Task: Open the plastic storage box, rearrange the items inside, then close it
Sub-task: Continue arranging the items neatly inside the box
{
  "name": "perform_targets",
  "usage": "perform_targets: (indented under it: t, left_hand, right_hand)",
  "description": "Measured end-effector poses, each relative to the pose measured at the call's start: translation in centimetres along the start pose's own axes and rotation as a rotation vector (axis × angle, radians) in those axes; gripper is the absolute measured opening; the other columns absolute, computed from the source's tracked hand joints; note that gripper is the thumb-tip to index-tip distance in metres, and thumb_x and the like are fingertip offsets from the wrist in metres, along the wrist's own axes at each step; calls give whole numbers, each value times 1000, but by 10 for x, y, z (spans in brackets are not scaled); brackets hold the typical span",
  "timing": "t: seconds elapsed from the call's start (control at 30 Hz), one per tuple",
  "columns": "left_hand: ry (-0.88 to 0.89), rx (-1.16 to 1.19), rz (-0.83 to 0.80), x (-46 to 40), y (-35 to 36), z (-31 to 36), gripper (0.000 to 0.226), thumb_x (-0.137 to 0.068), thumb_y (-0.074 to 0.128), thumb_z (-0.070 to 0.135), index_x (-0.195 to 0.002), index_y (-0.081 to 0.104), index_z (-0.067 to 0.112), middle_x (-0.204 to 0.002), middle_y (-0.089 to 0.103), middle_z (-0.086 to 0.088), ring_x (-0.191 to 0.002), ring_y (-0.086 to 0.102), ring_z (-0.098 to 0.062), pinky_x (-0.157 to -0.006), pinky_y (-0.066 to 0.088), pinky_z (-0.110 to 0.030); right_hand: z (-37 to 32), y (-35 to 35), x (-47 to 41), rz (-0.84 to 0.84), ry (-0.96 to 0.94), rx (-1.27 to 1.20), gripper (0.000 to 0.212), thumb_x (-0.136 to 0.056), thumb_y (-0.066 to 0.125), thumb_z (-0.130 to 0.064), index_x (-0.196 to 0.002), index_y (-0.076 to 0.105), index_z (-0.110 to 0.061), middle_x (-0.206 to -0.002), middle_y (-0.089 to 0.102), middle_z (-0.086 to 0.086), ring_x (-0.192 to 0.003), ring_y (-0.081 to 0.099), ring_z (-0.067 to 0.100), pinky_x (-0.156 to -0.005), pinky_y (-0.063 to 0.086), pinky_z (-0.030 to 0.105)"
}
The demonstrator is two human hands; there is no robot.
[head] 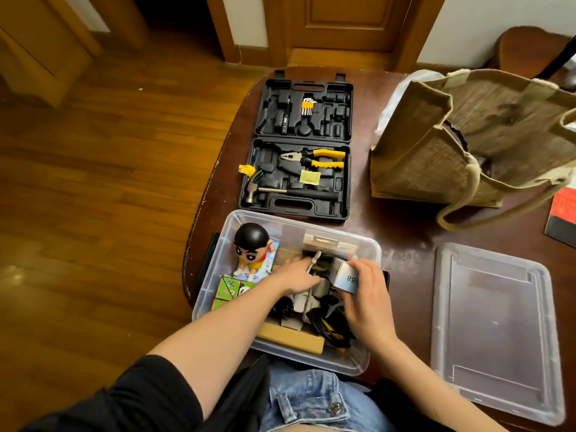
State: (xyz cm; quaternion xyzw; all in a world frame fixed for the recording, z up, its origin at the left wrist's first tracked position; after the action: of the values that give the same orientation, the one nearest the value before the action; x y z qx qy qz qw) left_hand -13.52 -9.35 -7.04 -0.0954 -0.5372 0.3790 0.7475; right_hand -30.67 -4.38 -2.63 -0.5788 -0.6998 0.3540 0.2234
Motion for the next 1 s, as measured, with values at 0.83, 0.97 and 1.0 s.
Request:
perform_targets:
  t: [0.83,0.97,1.0]
  left_hand:
    - [109,45,-96,-4,-20,-1,28,-78,69,25,-105,62,21,-102,66,-3,-95,62,-21,-84,50,-34]
    - [149,26,-116,5,-19,-3,34,-78,71,26,-108,57,18,-107,64,-4,-98,60,-22,-88,49,-37]
    - [150,40,-117,7,-18,-4,37,-78,71,24,-111,56,16,-108,64,-6,-99,60,-23,-88,49,-38]
  right_hand:
    - [-5,-16,-10,13,65,-45,46,-78,72,-14,-118,49,-8,-108,55,5,-95,49,18,-82,40,24]
    - [-10,-15,-18,-18,34,27,45,-79,72,-16,-119,53,-10,-112,58,3,-103,50,22,-86,44,36]
    - [-11,-13,-19,-36,32,31,46,-79,71,-15,-120,53,-11,-113,58,2,-105,48,22,-86,45,36]
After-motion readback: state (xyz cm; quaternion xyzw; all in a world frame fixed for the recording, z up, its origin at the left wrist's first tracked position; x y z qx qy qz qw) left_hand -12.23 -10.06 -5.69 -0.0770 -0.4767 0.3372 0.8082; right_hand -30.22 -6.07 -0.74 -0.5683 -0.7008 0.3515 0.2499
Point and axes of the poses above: each hand's wrist, its own x-axis away from the middle knuckle, its own y-axis out of the palm, z = x × y, the point moved 1 cm from there along -x, towards the middle knuckle
